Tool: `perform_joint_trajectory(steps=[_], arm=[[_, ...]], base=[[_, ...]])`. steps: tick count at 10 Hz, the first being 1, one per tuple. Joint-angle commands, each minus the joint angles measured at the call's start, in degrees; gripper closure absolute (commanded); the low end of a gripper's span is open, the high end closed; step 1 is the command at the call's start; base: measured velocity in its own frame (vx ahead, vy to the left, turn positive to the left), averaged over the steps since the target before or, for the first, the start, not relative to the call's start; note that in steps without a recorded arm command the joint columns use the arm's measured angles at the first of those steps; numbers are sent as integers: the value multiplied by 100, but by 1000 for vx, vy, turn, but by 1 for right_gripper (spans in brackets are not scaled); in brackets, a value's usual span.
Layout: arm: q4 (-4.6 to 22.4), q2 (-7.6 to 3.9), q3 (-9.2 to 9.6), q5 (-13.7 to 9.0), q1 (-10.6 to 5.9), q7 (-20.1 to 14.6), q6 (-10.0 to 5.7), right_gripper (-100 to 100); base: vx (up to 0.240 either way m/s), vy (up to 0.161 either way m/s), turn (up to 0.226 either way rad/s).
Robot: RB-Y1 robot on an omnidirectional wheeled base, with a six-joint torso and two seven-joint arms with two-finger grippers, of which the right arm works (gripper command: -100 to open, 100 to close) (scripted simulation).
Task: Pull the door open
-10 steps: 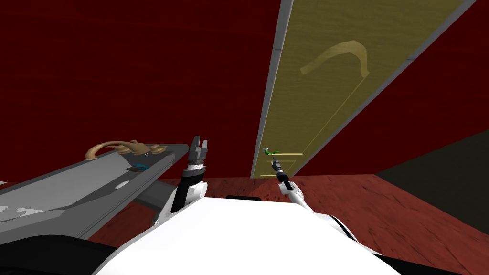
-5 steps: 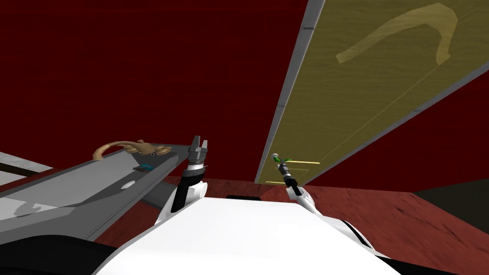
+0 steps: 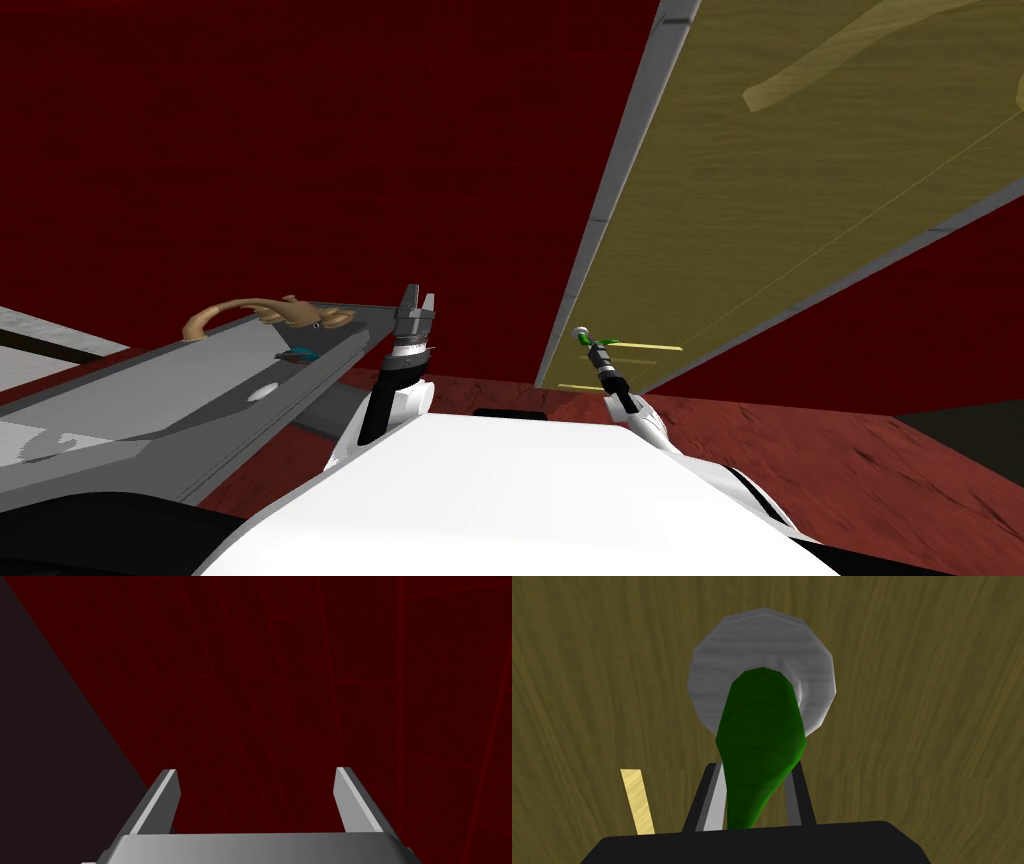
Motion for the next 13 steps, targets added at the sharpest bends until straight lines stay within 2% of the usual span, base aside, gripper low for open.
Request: perform_joint_trajectory(steps=[1, 4, 5, 8, 11, 12, 13], arm=[[1, 5, 7, 6, 1, 8, -7, 100], [1, 5, 7, 6, 1, 8, -7, 100], [3, -90, 60, 85, 93, -142, -161, 100], [-3, -214, 133, 194, 209, -332, -377, 100], [-11, -403, 244, 359, 387, -622, -706, 100], [-14, -449, 271, 399, 430, -692, -785, 100], [90, -415, 255, 371, 356, -630, -761, 100]], base=[[-13, -5, 7], [-3, -1, 1], [-141, -57, 126], [-158, -74, 104], [-191, -79, 111], [-213, -89, 104], [-96, -37, 22]])
